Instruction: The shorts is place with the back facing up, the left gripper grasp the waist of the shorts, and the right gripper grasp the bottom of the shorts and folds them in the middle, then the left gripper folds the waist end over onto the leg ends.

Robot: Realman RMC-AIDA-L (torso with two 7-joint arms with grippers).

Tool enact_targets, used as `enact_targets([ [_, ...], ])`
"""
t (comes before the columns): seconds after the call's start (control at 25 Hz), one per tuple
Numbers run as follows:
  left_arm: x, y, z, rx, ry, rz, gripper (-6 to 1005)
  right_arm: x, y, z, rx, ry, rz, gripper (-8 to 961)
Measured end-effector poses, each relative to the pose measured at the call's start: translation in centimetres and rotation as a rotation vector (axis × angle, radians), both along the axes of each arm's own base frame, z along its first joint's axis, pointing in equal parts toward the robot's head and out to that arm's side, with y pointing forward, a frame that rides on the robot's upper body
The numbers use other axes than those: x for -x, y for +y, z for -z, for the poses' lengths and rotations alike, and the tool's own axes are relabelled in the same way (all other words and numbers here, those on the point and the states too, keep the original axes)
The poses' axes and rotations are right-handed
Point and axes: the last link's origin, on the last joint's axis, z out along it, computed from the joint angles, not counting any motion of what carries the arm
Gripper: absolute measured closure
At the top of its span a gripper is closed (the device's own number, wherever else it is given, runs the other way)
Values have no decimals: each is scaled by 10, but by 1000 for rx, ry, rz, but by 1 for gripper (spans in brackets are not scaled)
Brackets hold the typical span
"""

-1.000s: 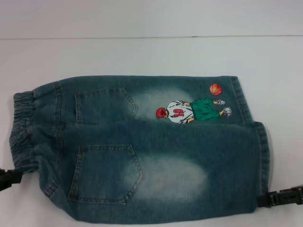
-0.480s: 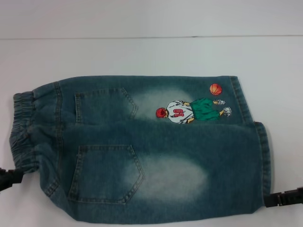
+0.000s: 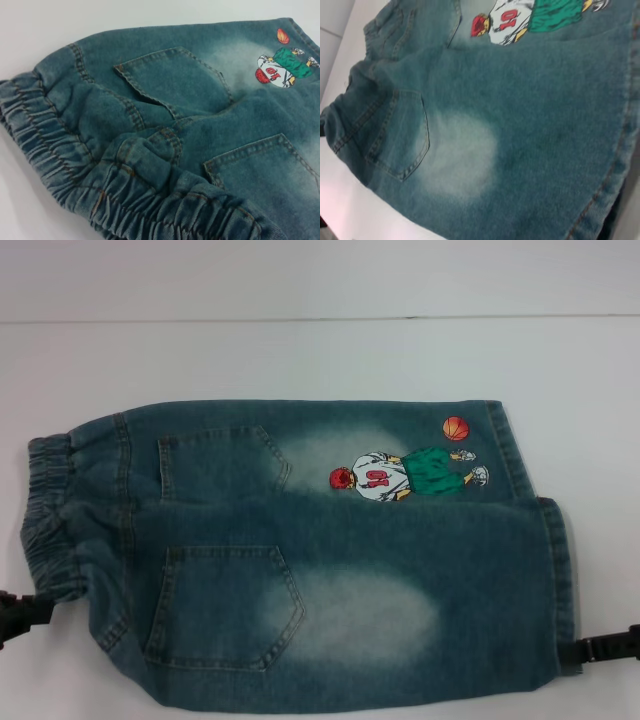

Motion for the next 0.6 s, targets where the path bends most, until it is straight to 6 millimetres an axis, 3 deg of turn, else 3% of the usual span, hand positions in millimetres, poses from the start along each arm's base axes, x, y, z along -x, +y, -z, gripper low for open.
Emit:
enact_targets([
  [0.6,-5,3,2,3,-21,19,948,-3,-4,-6,-20,25,26,482],
])
